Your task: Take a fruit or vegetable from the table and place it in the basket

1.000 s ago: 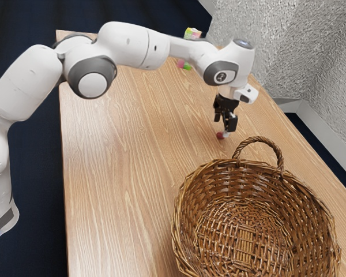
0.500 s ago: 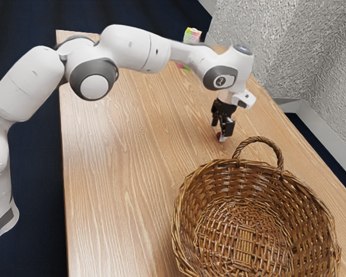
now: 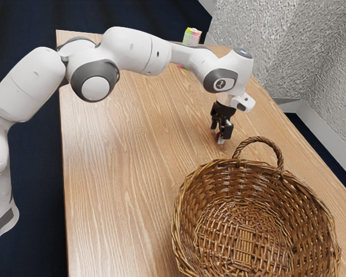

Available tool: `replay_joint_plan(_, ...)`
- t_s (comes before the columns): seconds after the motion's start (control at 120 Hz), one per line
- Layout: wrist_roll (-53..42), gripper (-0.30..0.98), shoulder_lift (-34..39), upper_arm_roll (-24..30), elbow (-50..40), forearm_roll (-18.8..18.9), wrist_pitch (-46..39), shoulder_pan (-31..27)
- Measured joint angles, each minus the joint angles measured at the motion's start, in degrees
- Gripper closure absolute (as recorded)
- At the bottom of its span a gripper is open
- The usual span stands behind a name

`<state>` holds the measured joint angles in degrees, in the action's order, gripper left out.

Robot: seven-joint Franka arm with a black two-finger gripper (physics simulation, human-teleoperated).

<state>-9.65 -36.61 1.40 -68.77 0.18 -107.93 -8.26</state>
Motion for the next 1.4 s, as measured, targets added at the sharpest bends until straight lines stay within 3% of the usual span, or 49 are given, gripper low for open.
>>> replay_joint_plan(0.55, -0.43, 0.24, -0.44, 0.18, 0.20, -0.08, -2.05, 0.09)
replay_joint_plan(0.85, -0.51, 0.52, -0.52, 0.18, 0.18, 0.13, -2.50, 0.09)
replay_joint_plan(1.4, -0.39, 0.56, 0.81, 0.42, 1.29, 0.35, -2.60, 0.56)
